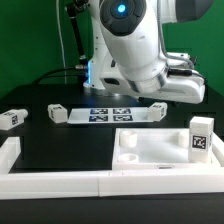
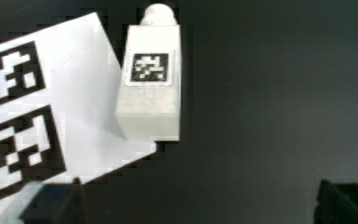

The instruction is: Assemble square table

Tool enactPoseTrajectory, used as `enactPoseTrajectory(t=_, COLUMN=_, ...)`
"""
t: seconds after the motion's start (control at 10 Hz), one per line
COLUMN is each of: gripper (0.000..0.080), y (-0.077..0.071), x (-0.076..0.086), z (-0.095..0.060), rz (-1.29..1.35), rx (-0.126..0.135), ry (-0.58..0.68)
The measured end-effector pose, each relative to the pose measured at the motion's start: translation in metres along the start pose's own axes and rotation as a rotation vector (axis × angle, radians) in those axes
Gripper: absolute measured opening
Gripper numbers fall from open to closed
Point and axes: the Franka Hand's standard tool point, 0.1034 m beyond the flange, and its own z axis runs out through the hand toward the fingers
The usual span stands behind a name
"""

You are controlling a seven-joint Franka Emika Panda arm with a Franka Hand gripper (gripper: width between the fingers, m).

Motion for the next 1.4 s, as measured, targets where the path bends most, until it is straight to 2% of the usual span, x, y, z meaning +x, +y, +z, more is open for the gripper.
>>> enactPoseTrajectory(t=0.2, gripper=0.0649, y=0.009, x=-0.009, z=0.03, rz=0.025, rx=0.0, ry=-0.04)
enactPoseTrajectory(t=0.4, gripper=0.0649, y=0.013, x=-0.015, z=0.047, rz=0.045, rx=0.044, ry=-0.089)
enactPoseTrajectory(t=0.5, gripper=0.0649, y=0.011, x=-0.018, z=0.049, rz=0.061, rx=0.073, ry=-0.106)
enactPoseTrajectory(t=0.6, gripper=0.0649, y=0.009, x=-0.019, z=0.051, rz=0.07, rx=0.088, ry=-0.111)
enactPoseTrajectory(t=1.1, gripper=0.0649, y=0.009, x=-0.018, z=0.052, rz=0.075, rx=0.093, ry=-0.112)
enactPoseTrajectory(t=1.2, gripper=0.0649, y=0.008, x=-0.019, z=0.061, rz=0.094, rx=0.115, ry=-0.115)
enactPoseTrajectory(t=1.3, gripper=0.0649, y=0.01, x=-0.022, z=0.07, rz=0.1, rx=0.114, ry=-0.134)
enactPoseTrajectory(t=1.4, gripper=0.0649, y=0.011, x=-0.02, z=0.069, rz=0.101, rx=0.112, ry=-0.132)
